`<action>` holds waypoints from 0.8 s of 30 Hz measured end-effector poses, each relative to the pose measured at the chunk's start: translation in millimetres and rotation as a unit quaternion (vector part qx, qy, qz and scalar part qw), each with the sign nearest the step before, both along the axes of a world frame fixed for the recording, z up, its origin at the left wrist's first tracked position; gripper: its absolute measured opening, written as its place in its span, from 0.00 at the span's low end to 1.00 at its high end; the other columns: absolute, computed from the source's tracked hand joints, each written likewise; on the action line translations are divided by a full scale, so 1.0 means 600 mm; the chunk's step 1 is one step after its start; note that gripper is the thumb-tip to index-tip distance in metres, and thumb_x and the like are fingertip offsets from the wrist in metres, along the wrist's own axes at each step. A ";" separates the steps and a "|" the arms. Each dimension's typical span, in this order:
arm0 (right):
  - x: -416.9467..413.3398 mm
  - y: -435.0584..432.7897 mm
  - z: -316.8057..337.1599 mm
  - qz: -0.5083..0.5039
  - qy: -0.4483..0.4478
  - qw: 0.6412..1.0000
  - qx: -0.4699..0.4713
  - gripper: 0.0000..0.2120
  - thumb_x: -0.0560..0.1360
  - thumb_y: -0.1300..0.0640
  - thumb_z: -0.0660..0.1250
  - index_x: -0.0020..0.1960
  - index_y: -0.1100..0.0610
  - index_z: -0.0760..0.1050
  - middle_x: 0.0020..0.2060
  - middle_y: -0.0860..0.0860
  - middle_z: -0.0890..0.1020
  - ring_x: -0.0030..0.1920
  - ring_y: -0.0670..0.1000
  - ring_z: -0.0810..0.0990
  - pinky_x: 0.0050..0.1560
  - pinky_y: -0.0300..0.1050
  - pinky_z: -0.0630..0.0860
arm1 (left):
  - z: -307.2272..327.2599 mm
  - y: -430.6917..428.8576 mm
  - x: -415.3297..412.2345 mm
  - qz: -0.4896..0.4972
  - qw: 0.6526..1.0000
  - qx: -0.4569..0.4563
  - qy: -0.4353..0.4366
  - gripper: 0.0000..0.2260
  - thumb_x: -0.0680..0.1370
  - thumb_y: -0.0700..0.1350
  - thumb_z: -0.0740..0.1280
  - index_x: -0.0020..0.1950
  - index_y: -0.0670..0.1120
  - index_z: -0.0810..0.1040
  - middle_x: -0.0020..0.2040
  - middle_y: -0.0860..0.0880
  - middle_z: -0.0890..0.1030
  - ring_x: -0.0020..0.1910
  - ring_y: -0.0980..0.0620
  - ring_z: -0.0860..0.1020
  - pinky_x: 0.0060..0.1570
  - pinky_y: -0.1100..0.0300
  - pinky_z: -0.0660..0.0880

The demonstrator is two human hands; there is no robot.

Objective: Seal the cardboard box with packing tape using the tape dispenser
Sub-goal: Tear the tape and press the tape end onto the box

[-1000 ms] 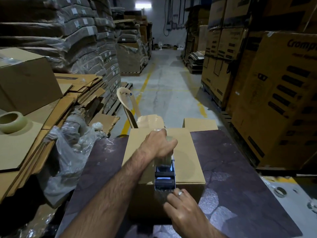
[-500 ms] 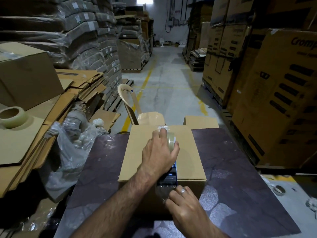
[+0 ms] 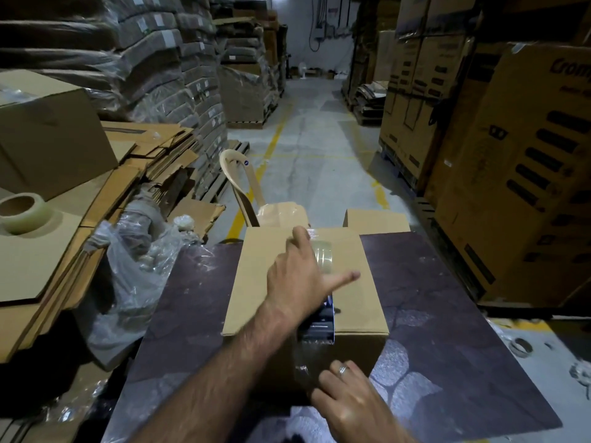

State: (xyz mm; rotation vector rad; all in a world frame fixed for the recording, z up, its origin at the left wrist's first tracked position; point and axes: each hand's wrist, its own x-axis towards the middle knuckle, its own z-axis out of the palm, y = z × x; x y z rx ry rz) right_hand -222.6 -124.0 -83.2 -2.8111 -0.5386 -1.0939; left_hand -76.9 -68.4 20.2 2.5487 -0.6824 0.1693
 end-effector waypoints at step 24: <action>-0.037 0.031 0.039 -0.003 0.091 0.992 -0.092 0.09 0.71 0.57 0.65 0.32 0.53 0.71 0.30 0.48 0.70 0.32 0.49 0.68 0.33 0.40 0.66 | 0.004 -0.003 0.031 -0.030 0.998 0.055 -0.028 0.36 0.72 0.72 0.56 0.66 0.46 0.61 0.58 0.44 0.76 0.48 0.44 0.78 0.41 0.53 0.72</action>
